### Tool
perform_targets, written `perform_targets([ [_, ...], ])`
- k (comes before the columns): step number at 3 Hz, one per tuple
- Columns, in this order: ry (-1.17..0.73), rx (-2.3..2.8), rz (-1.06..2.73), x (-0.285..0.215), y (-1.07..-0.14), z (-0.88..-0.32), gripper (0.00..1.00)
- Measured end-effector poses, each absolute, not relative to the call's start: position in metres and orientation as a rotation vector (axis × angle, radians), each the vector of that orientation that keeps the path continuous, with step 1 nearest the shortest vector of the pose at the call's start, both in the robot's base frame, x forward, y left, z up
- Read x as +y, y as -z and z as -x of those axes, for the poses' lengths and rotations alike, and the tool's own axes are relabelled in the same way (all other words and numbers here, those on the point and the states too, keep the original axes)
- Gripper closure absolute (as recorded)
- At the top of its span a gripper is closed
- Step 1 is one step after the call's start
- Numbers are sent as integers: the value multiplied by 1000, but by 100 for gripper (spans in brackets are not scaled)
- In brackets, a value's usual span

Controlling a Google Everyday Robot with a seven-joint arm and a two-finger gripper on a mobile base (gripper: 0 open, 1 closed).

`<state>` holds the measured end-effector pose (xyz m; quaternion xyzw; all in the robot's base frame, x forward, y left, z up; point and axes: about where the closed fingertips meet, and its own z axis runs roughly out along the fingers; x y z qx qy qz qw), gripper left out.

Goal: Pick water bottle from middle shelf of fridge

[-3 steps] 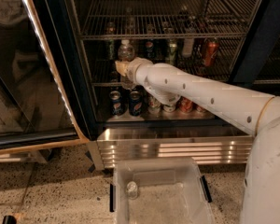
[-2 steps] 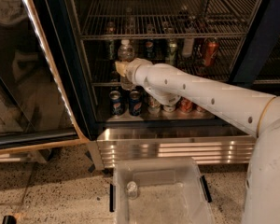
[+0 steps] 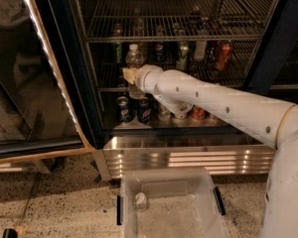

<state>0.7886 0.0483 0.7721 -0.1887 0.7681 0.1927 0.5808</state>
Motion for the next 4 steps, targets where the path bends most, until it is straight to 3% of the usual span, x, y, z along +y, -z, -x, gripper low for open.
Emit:
perform_targets([
  [4,-459,1767,416,42,-795,-754,100],
])
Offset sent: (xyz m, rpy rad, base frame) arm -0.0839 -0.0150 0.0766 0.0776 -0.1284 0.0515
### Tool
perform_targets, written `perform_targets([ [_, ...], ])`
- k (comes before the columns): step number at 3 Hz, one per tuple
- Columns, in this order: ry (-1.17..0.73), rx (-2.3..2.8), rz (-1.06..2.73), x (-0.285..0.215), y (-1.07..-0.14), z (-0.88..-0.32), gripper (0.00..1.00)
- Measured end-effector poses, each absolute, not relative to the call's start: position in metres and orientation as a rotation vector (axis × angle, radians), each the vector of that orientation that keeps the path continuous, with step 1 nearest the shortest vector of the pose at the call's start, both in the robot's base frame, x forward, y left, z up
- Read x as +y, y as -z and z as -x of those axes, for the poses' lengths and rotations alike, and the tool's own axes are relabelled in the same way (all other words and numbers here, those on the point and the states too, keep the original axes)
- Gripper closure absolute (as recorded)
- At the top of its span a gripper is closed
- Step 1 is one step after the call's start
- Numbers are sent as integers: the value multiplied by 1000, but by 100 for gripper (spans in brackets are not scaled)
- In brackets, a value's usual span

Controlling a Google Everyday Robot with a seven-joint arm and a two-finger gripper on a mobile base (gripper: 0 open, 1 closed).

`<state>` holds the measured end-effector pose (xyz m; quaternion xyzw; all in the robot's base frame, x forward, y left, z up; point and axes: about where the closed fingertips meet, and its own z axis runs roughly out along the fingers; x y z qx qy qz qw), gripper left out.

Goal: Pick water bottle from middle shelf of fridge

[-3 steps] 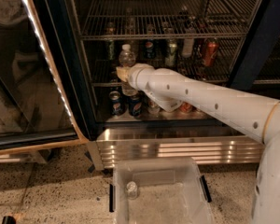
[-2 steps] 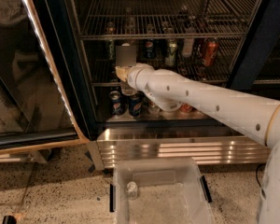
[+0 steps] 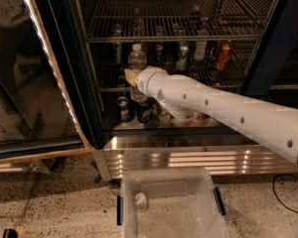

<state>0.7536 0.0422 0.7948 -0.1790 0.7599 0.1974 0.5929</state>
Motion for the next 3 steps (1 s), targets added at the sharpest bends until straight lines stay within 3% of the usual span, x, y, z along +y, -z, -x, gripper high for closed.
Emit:
perform_targets([
  [3,-480,1738,421,34,-819,-727,100],
])
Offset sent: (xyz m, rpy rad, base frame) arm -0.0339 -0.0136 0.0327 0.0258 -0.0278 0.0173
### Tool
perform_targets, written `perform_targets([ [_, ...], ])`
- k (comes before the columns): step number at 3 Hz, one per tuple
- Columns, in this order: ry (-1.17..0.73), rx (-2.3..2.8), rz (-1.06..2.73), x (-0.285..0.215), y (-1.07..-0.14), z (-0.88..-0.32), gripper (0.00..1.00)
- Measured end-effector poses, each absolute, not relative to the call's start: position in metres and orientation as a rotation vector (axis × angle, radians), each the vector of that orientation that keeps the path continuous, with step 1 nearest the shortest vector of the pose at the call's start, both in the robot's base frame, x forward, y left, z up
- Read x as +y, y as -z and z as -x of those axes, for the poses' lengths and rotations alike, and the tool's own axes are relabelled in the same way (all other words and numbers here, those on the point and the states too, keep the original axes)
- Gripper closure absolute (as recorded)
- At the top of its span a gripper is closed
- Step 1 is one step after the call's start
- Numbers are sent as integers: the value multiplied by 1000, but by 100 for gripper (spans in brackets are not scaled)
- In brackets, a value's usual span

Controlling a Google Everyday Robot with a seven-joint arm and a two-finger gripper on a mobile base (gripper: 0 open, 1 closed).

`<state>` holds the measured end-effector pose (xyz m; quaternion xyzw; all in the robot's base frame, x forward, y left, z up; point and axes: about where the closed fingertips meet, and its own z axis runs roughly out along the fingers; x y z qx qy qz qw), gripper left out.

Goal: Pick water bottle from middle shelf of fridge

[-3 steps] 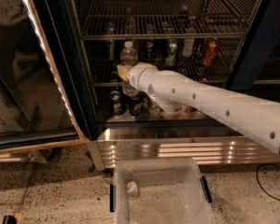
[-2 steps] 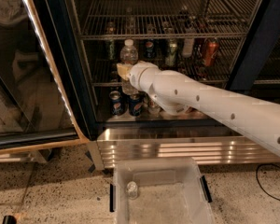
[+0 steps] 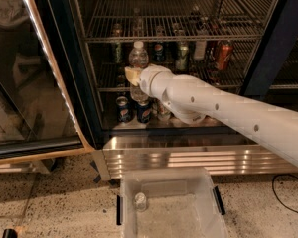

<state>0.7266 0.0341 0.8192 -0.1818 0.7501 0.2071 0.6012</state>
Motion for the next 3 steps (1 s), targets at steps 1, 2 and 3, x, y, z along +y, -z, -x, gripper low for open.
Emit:
perform_targets([
  [1,-473,1736,428,32,-819,-719,100],
  [2,-478,1736,438,34,-820,-718,100],
  [3,-527,1721,442,35,-824,-712,100],
])
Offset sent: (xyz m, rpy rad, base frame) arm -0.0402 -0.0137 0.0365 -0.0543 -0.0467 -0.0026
